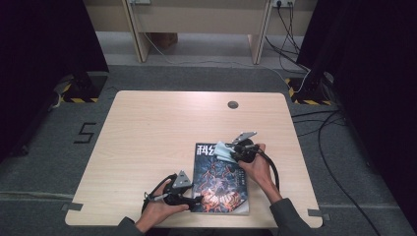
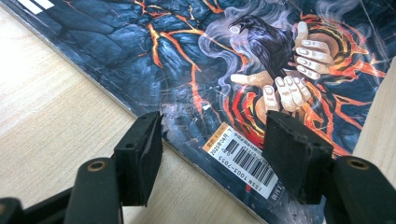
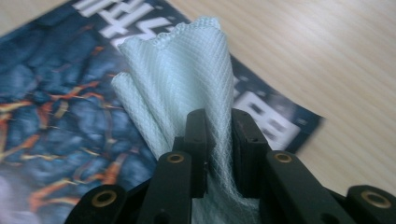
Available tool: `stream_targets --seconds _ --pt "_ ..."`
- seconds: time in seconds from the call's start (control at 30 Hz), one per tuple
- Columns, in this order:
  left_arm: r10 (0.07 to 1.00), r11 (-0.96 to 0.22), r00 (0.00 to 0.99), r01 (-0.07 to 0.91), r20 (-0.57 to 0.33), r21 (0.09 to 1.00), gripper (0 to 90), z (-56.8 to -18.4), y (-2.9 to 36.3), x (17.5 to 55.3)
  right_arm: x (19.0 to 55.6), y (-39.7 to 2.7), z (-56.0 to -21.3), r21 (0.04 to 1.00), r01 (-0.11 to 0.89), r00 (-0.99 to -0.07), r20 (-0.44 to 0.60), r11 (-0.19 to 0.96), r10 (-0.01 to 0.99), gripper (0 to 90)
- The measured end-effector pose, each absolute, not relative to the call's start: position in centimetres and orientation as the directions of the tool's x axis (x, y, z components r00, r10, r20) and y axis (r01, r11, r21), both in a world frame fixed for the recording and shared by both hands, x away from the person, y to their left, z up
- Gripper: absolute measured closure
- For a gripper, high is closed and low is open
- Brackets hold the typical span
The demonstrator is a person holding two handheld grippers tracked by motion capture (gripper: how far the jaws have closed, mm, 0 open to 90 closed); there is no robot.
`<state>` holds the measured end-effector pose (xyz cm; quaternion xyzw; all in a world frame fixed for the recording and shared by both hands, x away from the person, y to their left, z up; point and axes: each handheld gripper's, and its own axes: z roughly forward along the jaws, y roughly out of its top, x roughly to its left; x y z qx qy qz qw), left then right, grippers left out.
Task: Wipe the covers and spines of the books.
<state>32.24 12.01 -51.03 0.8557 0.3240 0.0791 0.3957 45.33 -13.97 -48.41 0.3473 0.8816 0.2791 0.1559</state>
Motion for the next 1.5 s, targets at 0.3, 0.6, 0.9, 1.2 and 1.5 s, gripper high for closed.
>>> stream_targets --seconds 0.3,0.6,0.9,1.2,1.5 --pt "0.618 -0.474 0.777 0.493 -0.123 0.730 36.6 -51.0 12.0 32.2 44.1 -9.1 -48.8 0.623 0.478 -0.787 -0.011 0.620 0.617 78.5" --pt "0.616 -0.473 0.778 0.491 -0.123 0.732 36.6 -51.1 12.0 32.2 43.6 -8.3 -48.8 0.624 0.463 -0.808 0.004 0.630 0.589 78.3" --pt "0.618 -0.459 0.772 0.508 -0.148 0.729 36.4 -51.2 12.2 32.2 44.4 -13.5 -48.6 0.610 0.540 -0.728 -0.008 0.580 0.686 78.2" --pt "0.596 -0.495 0.790 0.503 -0.144 0.709 35.9 -50.9 12.2 31.3 44.1 -17.5 -48.5 0.613 0.597 -0.660 0.008 0.518 0.752 78.3" --pt "0.580 -0.505 0.799 0.506 -0.159 0.699 35.0 -50.8 12.6 29.7 43.8 -13.1 -48.4 0.594 0.523 -0.733 -0.052 0.611 0.678 78.3"
